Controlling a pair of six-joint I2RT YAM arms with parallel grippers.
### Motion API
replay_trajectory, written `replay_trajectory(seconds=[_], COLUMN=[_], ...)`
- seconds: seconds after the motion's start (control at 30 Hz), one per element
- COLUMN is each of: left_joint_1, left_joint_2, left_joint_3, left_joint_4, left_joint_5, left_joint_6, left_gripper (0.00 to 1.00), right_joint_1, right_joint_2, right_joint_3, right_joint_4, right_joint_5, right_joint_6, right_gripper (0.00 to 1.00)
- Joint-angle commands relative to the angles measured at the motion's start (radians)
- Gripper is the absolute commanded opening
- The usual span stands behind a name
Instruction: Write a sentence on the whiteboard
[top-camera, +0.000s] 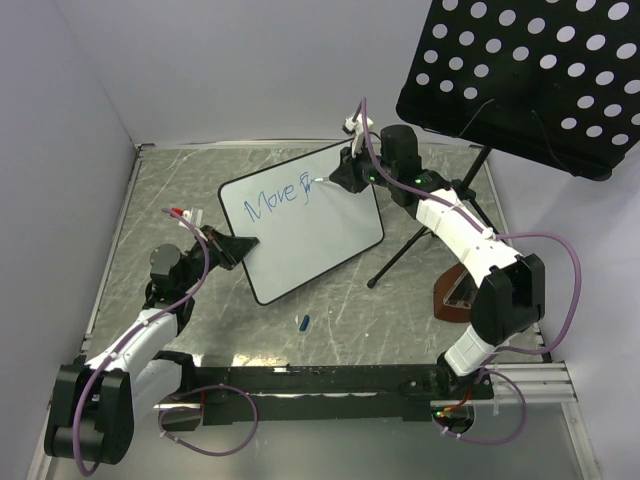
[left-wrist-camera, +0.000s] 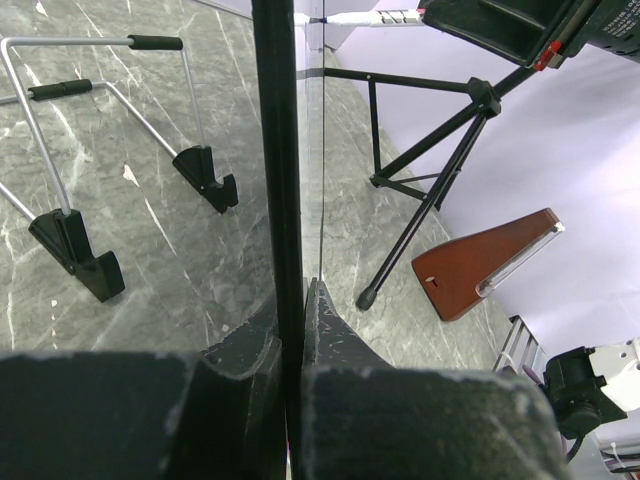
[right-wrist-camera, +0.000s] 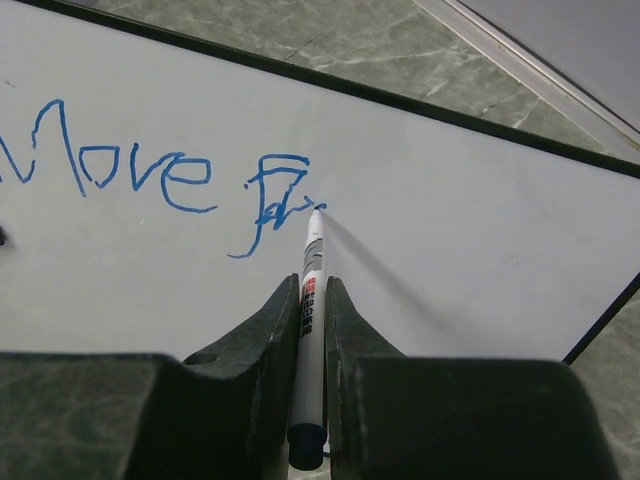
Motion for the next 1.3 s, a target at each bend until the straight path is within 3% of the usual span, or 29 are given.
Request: replay_trajectory(seconds=[0.0, 1.27], left_joint_1=[-0.006, -0.006], left_joint_2=[0.001, -0.002], left_joint_3=[0.01, 0.01], left_joint_4=[-0.021, -0.019], left_joint_5=[0.036, 0.038], left_joint_6=[0.114, 0.114], left_gripper=[0.01, 0.01], right_joint_1=[-0.003, -0.001], right_joint_2=[-0.011, -0.034], right_joint_3=[0.001, -0.009], right_joint_4=[0.005, -0.004], right_joint_5=[-0.02, -0.02], right_joint_6=[-0.012, -0.025], right_gripper=[0.0, 0.0])
